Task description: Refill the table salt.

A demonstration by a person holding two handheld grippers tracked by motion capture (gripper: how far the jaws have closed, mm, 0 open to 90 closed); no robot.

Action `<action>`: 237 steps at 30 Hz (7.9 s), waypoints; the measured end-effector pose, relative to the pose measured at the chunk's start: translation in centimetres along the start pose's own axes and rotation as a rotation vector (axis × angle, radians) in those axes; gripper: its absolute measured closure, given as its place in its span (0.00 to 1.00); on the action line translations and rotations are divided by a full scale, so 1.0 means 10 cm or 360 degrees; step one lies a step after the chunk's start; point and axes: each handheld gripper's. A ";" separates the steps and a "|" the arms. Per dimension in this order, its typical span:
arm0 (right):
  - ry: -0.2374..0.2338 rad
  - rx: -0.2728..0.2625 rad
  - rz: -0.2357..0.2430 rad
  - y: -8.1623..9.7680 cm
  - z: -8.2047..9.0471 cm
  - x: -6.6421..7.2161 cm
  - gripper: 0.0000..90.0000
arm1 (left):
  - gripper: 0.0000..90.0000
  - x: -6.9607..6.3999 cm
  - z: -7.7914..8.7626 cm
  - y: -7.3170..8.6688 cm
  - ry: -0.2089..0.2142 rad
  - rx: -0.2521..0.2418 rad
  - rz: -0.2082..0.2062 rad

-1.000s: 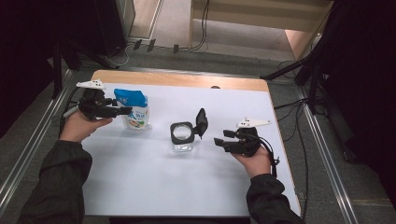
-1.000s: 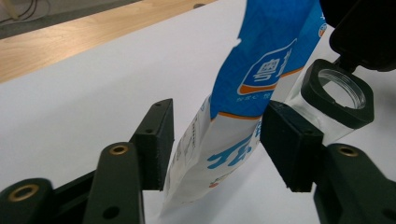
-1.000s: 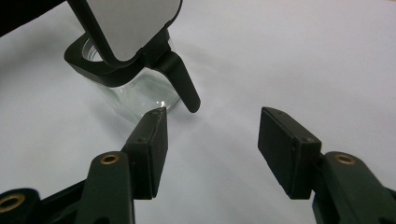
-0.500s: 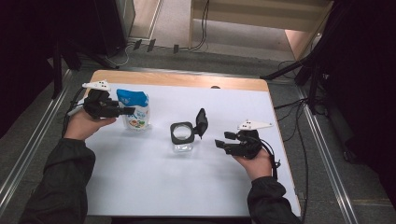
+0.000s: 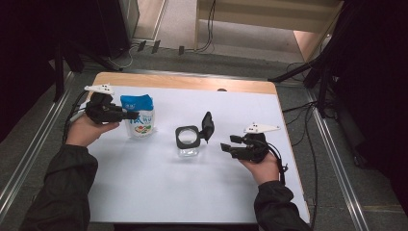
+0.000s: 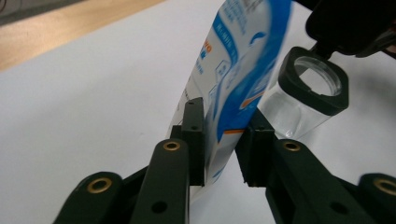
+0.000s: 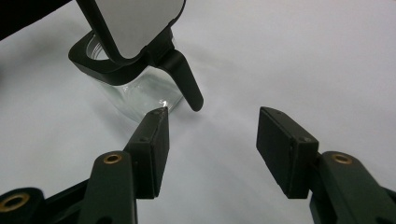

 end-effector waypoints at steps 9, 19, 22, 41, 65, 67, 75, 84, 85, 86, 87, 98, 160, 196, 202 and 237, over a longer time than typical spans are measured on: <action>-0.0007 0.0014 0.0011 0.00 -0.03 0.02 0.51 | 0.78 0.04 0.07 -0.01 0.0042 0.0023 -0.0197; -0.0026 -0.0028 0.0032 -0.01 0.02 0.06 0.54 | 0.96 0.08 0.00 0.01 0.0064 0.0073 -0.0165; -0.0048 -0.0056 0.0049 -0.03 0.05 0.10 0.56 | 0.98 0.06 -0.01 -0.02 0.0033 0.0077 -0.0078; -0.0280 -0.0081 0.0166 -0.06 0.32 0.64 0.71 | 1.00 -0.32 0.12 -0.28 0.0010 -0.0023 0.0084; -0.0414 -0.0049 0.0310 -0.32 -0.35 1.44 0.70 | 1.00 -0.85 0.37 -0.38 -0.0013 -0.0090 0.0088; -0.0425 -0.0042 0.0312 -0.34 -0.42 1.49 0.69 | 1.00 -0.88 0.38 -0.37 -0.0005 -0.0083 0.0083; -0.0428 -0.0019 0.0286 -0.41 -0.73 1.66 0.67 | 1.00 -1.05 0.43 -0.36 0.0024 -0.0088 0.0086; -0.0324 -0.0039 0.0309 -0.45 -0.99 1.85 0.59 | 1.00 -1.21 0.45 -0.37 0.0067 -0.0080 0.0098; -0.0326 -0.0037 0.0309 -0.45 -1.02 1.87 0.59 | 1.00 -1.22 0.45 -0.37 0.0078 -0.0077 0.0097; -0.0322 -0.0033 0.0303 -0.44 -1.03 1.88 0.59 | 1.00 -1.23 0.44 -0.37 0.0068 -0.0079 0.0091; -0.0327 -0.0033 0.0302 -0.44 -1.04 1.89 0.59 | 1.00 -1.25 0.44 -0.37 0.0080 -0.0073 0.0095; -0.0336 -0.0090 0.0317 -0.44 -1.06 1.93 0.60 | 1.00 -1.25 0.37 -0.37 0.0063 -0.0040 0.0151; -0.0422 -0.0136 0.0359 -0.32 -0.92 1.93 0.62 | 0.99 -1.09 -0.01 -0.30 0.0069 0.0044 0.0316; -0.0391 -0.0142 0.0363 -0.13 -0.82 1.94 0.60 | 0.98 -1.02 -0.40 -0.28 0.0211 0.0139 0.0299; -0.0370 -0.0117 0.0320 -0.10 -0.80 1.91 0.61 | 0.97 -1.00 -0.48 -0.30 0.0226 0.0149 0.0312; -0.0386 -0.0084 0.0238 -0.05 -0.79 1.89 0.57 | 0.98 -0.92 -0.62 -0.29 0.0236 0.0192 0.0423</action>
Point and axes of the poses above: each handheld gripper's, and its own axes: z roughly backward along the jaws, y roughly out of its underside, x roughly to its left, and after that the axes turned 13 degrees about y, right-handed
